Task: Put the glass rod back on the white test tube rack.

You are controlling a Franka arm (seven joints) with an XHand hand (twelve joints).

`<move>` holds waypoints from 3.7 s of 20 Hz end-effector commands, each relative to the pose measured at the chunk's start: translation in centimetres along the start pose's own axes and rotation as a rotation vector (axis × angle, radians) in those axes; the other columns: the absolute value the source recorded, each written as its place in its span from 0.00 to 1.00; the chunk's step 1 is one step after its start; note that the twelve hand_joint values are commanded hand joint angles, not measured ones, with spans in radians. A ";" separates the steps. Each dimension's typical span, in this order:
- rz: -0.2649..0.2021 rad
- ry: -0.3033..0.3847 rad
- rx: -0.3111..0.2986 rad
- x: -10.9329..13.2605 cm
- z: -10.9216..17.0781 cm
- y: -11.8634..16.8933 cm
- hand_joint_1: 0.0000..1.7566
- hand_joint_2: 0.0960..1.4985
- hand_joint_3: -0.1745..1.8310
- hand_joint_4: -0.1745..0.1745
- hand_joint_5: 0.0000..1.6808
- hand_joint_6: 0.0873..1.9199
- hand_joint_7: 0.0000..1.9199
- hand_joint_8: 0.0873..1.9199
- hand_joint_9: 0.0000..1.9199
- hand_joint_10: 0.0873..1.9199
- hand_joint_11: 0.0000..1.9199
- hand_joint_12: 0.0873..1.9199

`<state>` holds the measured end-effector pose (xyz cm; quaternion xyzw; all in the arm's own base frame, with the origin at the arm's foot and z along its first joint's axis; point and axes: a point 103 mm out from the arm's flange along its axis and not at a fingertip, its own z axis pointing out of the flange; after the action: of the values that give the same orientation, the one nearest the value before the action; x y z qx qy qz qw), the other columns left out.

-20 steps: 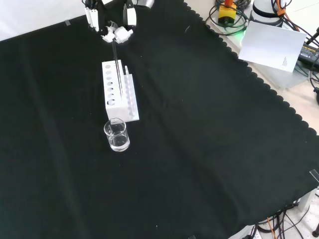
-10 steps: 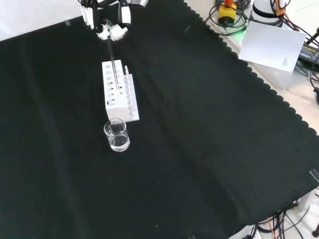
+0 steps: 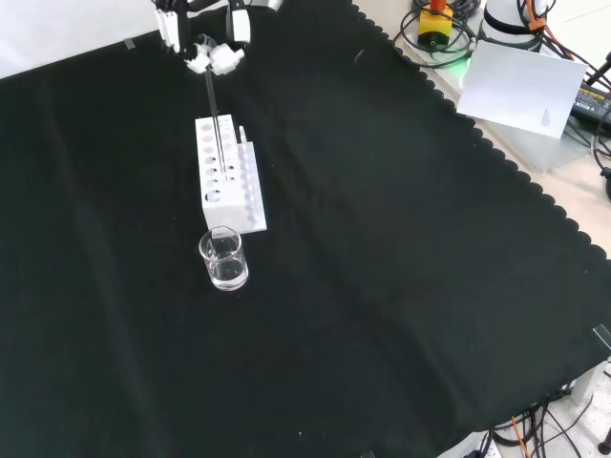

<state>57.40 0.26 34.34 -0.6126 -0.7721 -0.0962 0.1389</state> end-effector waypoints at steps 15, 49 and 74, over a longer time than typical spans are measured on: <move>-0.029 0.021 0.011 1.0 0.5 -0.3 0.76 0.22 0.64 0.00 0.73 0.40 0.73 0.43 0.92 0.31 0.72 0.50; 0.029 -0.028 0.129 0.3 7.4 2.0 0.76 0.22 0.64 0.00 0.73 0.40 0.73 0.43 0.93 0.31 0.72 0.50; 0.048 -0.038 0.171 0.3 6.8 1.4 0.78 0.23 0.53 0.00 0.46 0.45 0.64 0.27 0.93 0.28 0.83 0.41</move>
<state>57.92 3.11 26.62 -0.6185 -0.7655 -0.0275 0.1754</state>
